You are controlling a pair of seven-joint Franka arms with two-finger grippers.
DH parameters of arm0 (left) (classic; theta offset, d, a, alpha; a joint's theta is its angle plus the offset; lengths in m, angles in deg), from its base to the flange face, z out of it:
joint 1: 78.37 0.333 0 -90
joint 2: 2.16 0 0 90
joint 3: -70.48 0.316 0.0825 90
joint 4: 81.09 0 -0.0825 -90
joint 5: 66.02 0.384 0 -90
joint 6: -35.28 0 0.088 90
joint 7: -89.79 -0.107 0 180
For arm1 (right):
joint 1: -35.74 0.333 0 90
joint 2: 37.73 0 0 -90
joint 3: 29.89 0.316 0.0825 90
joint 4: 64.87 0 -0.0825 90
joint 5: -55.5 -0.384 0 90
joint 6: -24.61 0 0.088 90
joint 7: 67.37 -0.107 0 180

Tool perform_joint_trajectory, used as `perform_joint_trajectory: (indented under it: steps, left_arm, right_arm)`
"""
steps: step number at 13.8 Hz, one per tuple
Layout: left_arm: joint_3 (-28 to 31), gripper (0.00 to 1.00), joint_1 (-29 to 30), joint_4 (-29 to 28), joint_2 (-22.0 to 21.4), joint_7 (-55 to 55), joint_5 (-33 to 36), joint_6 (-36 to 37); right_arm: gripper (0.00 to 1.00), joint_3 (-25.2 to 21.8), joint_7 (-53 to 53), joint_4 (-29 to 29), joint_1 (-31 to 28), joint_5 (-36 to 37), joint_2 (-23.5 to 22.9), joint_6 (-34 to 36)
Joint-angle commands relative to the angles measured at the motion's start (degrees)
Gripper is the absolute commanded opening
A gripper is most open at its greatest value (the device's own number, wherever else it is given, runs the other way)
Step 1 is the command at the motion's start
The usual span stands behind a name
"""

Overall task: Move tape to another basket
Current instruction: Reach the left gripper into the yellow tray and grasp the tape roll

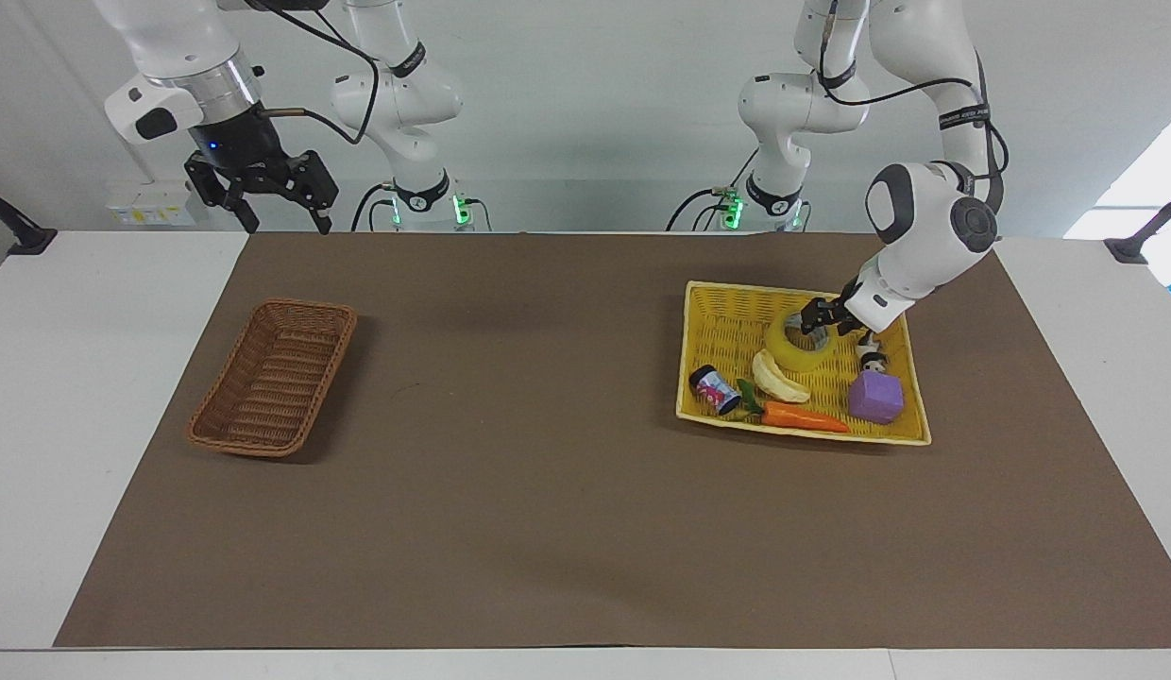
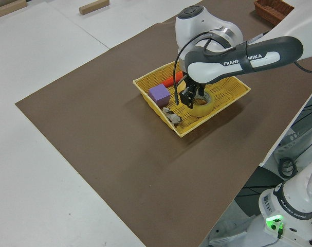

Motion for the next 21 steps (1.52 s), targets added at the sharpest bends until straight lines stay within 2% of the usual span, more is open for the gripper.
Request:
perform_joint_trajectory:
  steps: [1,2,3,4,7,10,14,19,21]
  left_arm:
    - [0.11,0.39,0.2,-3.21,-0.46,0.35,-1.29,-3.37]
    - [0.11,0.32,0.2,-3.65,-0.46,0.35,-1.29,-3.63]
    - [0.11,0.11,0.2,-3.56,-0.46,0.35,-1.21,-3.46]
    - [0.11,0.0,0.2,-3.22,-0.38,0.26,-1.29,-2.93]
    - [0.11,0.0,1.86,-0.33,-0.38,-0.35,-1.21,1.62]
    - [0.2,0.0,2.66,6.96,0.15,-0.27,-1.21,10.41]
    - [0.11,0.0,2.48,12.68,0.68,0.09,-1.29,15.07]
    - [0.11,0.0,2.39,18.75,0.59,0.61,-5.33,18.87]
    - [0.03,0.0,1.78,18.94,0.5,1.66,-8.75,18.26]
  right_arm:
    - [1.0,-0.05,1.52,-0.97,-0.22,-0.89,0.43,-1.08]
    - [1.0,-0.05,1.52,-0.97,-0.22,-0.89,0.43,-1.08]
    - [1.0,-0.05,1.52,-0.88,-0.22,-0.89,0.43,-1.08]
    - [1.0,-0.05,1.52,-0.97,-0.22,-0.89,0.43,-1.08]
    - [1.0,-0.05,1.52,-0.88,-0.22,-0.89,0.43,-1.08]
    - [1.0,-0.05,1.52,-0.97,-0.22,-0.89,0.43,-1.08]
    - [1.0,0.13,1.17,-1.23,-0.04,-1.33,0.61,-0.73]
    - [1.0,4.87,-0.06,-2.19,-0.04,-7.47,1.31,-0.73]
    - [1.0,7.5,-6.09,-3.6,-0.04,-10.37,2.19,-0.9]
